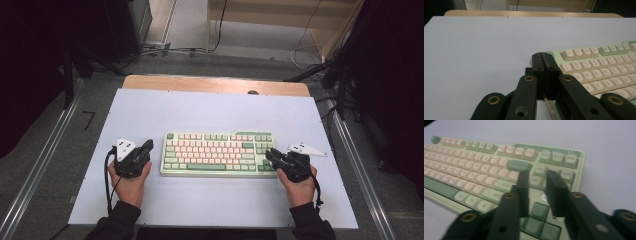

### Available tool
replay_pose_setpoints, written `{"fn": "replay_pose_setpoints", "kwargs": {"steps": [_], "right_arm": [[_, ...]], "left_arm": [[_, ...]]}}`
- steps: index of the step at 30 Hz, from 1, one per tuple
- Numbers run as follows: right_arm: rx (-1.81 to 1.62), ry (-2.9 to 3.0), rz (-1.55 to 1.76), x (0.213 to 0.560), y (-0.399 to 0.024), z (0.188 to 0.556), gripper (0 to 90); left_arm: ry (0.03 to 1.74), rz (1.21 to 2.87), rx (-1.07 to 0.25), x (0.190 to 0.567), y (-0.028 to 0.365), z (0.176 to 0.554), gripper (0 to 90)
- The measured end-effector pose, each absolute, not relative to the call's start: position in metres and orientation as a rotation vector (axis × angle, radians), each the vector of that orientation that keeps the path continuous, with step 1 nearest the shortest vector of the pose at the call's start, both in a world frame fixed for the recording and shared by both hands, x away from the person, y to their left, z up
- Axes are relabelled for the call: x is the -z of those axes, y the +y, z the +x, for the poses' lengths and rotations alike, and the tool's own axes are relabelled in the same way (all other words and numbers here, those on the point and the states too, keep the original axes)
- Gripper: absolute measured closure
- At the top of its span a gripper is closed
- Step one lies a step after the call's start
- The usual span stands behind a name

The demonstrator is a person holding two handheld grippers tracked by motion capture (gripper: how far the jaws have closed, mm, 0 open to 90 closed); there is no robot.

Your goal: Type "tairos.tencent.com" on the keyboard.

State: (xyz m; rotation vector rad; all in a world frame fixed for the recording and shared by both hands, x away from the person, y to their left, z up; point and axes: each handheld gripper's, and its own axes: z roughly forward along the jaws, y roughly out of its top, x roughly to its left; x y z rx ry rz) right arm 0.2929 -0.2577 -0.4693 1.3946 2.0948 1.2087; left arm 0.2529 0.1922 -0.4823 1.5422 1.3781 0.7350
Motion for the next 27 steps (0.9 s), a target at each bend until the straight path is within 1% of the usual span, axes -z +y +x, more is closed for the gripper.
{"fn": "replay_pose_setpoints", "kwargs": {"steps": [2,3,4,14,22,27], "right_arm": [[-1.251,2.104,1.391,0.468,-0.254,0.295,84.3],[-1.251,2.104,1.391,0.468,-0.254,0.295,84.3],[-1.279,2.114,1.379,0.467,-0.25,0.296,87.3],[-1.306,2.185,1.287,0.47,-0.224,0.301,87.4],[-1.289,2.202,1.189,0.47,-0.206,0.302,87.4],[-1.289,2.21,1.158,0.47,-0.197,0.303,87.4]], "left_arm": [[1.376,1.546,-0.728,0.483,0.192,0.254,90.0],[1.376,1.55,-0.723,0.483,0.19,0.256,90.0],[1.375,1.563,-0.706,0.485,0.188,0.258,90.0],[1.355,1.597,-0.644,0.486,0.176,0.266,90.0],[1.297,1.616,-0.571,0.484,0.164,0.268,90.0],[1.261,1.63,-0.55,0.483,0.159,0.27,90.0]]}}
